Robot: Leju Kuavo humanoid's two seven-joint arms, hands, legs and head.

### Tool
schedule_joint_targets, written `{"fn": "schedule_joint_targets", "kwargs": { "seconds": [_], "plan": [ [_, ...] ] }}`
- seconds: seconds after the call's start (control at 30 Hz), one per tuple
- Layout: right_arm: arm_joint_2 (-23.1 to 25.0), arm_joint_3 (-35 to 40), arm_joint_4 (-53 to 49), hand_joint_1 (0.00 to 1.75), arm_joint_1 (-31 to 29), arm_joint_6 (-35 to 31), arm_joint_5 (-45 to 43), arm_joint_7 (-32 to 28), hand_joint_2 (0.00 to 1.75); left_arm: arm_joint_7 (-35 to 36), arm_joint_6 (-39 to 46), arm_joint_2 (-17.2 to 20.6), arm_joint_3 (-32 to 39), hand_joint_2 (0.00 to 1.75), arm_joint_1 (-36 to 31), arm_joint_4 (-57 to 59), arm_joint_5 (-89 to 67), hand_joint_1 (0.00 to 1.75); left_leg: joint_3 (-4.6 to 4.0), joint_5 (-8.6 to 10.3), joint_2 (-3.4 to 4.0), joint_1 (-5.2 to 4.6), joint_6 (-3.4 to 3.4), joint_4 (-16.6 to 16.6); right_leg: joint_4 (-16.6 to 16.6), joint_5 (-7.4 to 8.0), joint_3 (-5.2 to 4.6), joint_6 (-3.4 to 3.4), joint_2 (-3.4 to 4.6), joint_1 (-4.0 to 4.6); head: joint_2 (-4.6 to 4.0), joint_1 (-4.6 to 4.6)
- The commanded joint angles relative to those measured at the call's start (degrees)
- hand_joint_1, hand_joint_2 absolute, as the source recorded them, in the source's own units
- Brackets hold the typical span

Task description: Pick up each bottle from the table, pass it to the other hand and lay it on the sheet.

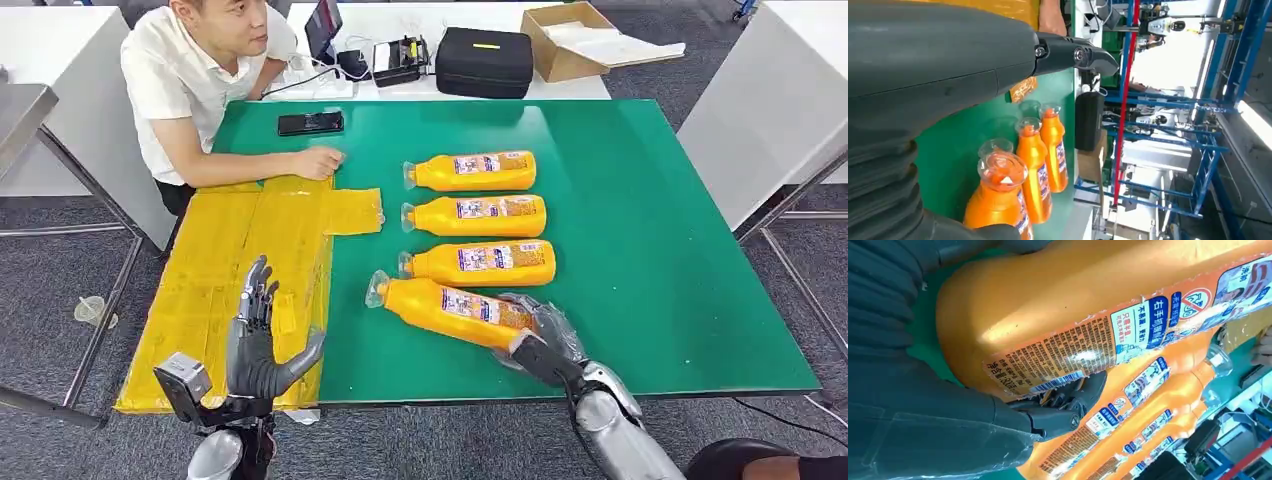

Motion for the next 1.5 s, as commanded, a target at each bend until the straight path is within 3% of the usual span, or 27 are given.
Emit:
{"fn": "schedule_joint_targets", "kwargs": {
  "seconds": [0.03, 0.2, 0.3, 0.43, 0.8, 0.87, 1.23, 1.5],
  "plan": [
    [1.73, -2.9, -1.88, 1.75, 0.43, 0.78, -1.06, -1.4, 1.75, 0.29, -0.06, 0.64, -0.55, 1.75, -1.98, 3.14, 0.2, 0.0, 0.11, -0.05, 0.06, 0.07, -0.03, 0.02, -0.03, -0.03, 0.13, -0.23, -0.04, 0.1, 0.0, 0.0],
    [3.77, -4.84, -4.71, 1.75, 1.45, 0.48, -2.52, -3.64, 1.75, 0.55, -0.9, 0.07, -0.48, 1.75, -1.85, 2.85, 2.76, 0.0, 0.12, -0.08, 0.08, 0.1, -0.04, 0.04, -0.02, -0.05, 0.15, -0.28, -0.03, 0.14, 0.0, 0.0],
    [5.56, -5.55, -6.7, 1.75, 2.04, 0.56, -4.34, -5.71, 1.75, 3.8, -7.07, -0.76, 0.87, 1.75, -2.26, 4.52, 11.77, 0.0, 0.05, -0.03, 0.05, 0.05, -0.03, 0.01, -0.01, -0.02, 0.05, -0.17, -0.02, 0.08, 0.0, 0.0],
    [7.22, -5.6, -7.77, 1.75, 2.7, 0.19, -5.37, -6.44, 1.75, 4.71, -8.47, -0.94, 2.07, 1.75, -2.82, 7.2, 15.78, 0.0, 0.08, -0.02, 0.06, 0.03, -0.02, -0.02, -0.03, -0.01, 0.07, -0.16, -0.01, 0.06, 0.0, -0.02],
    [10.74, -2.51, -10.54, 1.75, 2.02, 1.82, -8.87, -8.84, 1.75, 6.29, -15.75, -0.56, -1.31, 1.75, -5.75, 13.27, 18.67, 0.0, 0.21, -0.14, 0.16, 0.21, -0.07, 0.12, -0.01, -0.07, 0.27, -0.45, -0.02, 0.28, 0.0, 0.0],
    [11.23, -1.55, -11.3, 1.75, 1.79, 2.2, -9.78, -9.03, 1.75, 6.06, -16.74, -0.5, -1.96, 1.75, -6.39, 14.08, 18.64, 0.0, 0.05, -0.01, 0.06, 0.04, -0.02, 0.0, -0.01, -0.01, 0.04, -0.16, -0.02, 0.06, 0.0, 0.0],
    [13.11, 3.23, -9.76, 1.75, -1.77, 3.78, -13.07, -9.03, 1.75, 4.55, -20.3, -0.32, -5.35, 1.75, -9.32, 15.35, 16.95, 0.0, 0.09, -0.06, 0.12, 0.13, -0.04, 0.08, 0.0, -0.01, 0.12, -0.26, 0.0, 0.16, 0.0, 0.0],
    [14.51, 7.6, -2.47, 1.75, -6.24, 4.61, -13.37, -9.03, 1.75, 3.02, -22.87, -0.74, -6.93, 1.75, -11.27, 12.68, 17.2, 0.0, 0.08, -0.05, 0.15, 0.12, -0.04, 0.07, 0.0, 0.0, 0.1, -0.23, 0.05, 0.15, 0.0, 0.0]
  ]
}}
